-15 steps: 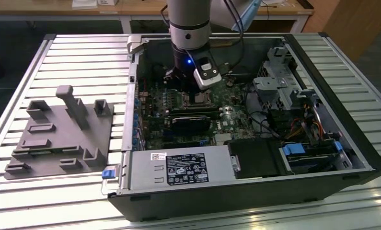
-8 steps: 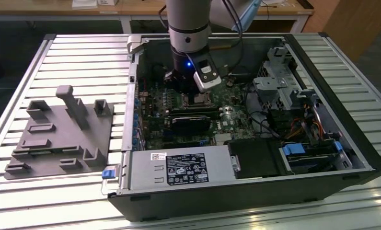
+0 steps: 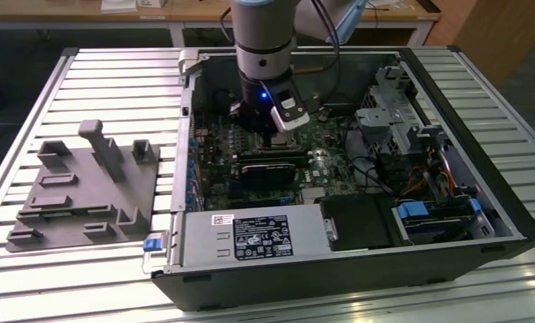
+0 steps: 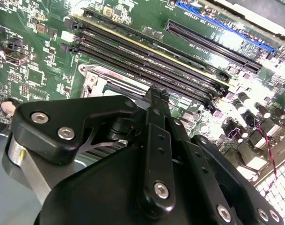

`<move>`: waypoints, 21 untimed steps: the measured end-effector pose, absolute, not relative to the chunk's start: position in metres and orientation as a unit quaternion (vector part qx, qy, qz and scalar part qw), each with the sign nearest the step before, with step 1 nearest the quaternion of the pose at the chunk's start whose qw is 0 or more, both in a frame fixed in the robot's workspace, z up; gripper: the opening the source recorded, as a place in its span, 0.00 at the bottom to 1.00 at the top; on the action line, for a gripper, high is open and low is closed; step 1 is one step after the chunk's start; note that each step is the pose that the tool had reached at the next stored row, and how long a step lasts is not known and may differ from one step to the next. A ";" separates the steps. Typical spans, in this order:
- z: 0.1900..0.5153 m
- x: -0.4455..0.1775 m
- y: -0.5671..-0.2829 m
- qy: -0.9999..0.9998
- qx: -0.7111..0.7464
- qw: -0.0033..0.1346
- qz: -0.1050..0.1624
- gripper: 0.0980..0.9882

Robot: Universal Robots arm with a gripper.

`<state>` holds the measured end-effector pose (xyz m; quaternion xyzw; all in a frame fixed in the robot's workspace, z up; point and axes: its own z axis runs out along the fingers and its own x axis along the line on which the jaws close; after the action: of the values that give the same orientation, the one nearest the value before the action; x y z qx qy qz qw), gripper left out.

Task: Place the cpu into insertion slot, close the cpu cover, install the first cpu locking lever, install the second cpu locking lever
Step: 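Install the second cpu locking lever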

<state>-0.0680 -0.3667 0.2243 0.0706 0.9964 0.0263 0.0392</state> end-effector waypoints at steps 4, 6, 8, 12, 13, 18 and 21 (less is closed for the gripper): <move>0.223 -0.069 -0.370 0.996 0.068 0.038 0.038 0.01; 0.222 -0.069 -0.372 0.996 0.068 0.038 0.043 0.01; 0.221 -0.070 -0.374 0.996 0.068 0.038 0.048 0.01; 0.220 -0.072 -0.379 0.996 0.067 0.037 0.053 0.01; 0.220 -0.072 -0.380 0.996 0.067 0.037 0.054 0.01; 0.218 -0.072 -0.383 0.995 0.067 0.036 0.063 0.01; 0.216 -0.073 -0.385 0.994 0.066 0.036 0.074 0.01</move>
<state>-0.0729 -0.3855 0.2160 0.0664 0.9944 0.0743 0.0357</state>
